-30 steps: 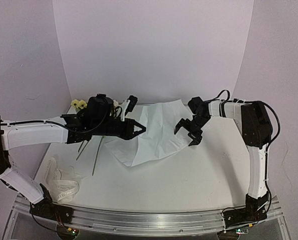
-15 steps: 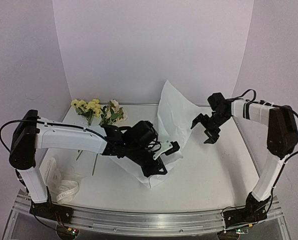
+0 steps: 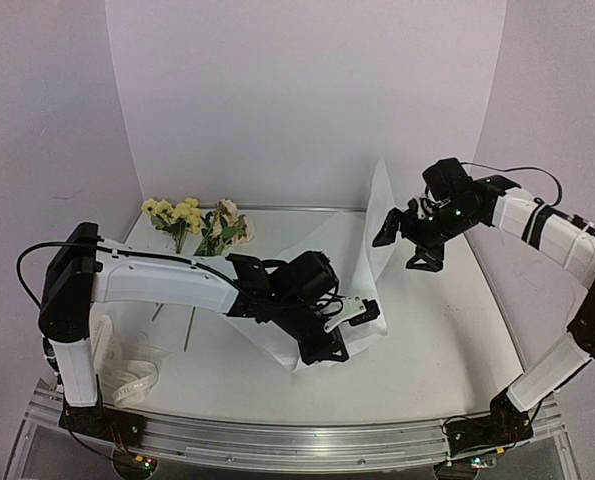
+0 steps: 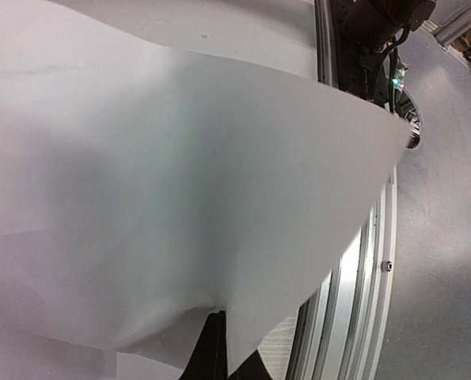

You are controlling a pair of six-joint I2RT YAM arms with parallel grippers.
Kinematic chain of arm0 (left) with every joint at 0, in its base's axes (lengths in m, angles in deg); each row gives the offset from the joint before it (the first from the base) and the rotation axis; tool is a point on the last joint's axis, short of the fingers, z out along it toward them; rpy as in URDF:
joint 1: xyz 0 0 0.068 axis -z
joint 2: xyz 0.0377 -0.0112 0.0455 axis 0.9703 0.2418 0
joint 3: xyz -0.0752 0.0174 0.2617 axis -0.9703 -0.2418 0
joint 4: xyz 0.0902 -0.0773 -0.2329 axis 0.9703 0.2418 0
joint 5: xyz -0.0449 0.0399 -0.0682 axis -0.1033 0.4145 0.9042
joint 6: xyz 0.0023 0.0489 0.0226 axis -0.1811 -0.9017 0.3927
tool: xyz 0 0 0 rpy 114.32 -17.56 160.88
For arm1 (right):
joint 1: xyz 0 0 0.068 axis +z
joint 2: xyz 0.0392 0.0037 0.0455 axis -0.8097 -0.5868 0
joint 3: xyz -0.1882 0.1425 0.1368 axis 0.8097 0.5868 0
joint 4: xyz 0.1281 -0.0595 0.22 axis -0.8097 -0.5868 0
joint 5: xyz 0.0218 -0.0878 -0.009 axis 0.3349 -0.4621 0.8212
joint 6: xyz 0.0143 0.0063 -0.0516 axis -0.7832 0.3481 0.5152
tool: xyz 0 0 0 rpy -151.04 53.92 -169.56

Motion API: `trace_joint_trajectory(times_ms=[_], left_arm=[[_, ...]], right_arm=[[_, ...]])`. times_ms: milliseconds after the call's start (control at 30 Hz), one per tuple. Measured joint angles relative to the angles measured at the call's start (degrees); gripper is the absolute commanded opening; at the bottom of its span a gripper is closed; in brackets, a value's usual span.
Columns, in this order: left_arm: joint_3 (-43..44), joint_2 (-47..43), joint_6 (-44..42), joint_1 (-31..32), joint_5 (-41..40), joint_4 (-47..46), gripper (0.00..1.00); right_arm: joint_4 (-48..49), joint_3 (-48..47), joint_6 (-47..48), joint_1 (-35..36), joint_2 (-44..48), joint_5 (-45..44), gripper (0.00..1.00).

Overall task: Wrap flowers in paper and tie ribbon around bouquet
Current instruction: Unfold the folded wrapping paper at the center of the board.

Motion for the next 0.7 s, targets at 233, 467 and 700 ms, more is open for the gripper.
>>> trace_joint_trajectory(times_ms=[233, 467, 700], left_arm=[[1.02, 1.14, -0.70, 0.04, 0.42, 1.03, 0.00], [1.89, 2.33, -0.77, 0.04, 0.61, 1.84, 0.00], [4.16, 3.87, -0.69, 0.80, 1.72, 4.17, 0.00]], right_arm=[[-3.44, -2.43, 4.74, 1.85, 0.33, -1.15, 0.98], [-5.71, 0.58, 5.65, 2.16, 6.15, -8.11, 0.98], [-13.28, 3.71, 6.11, 2.16, 13.88, -20.34, 0.98]])
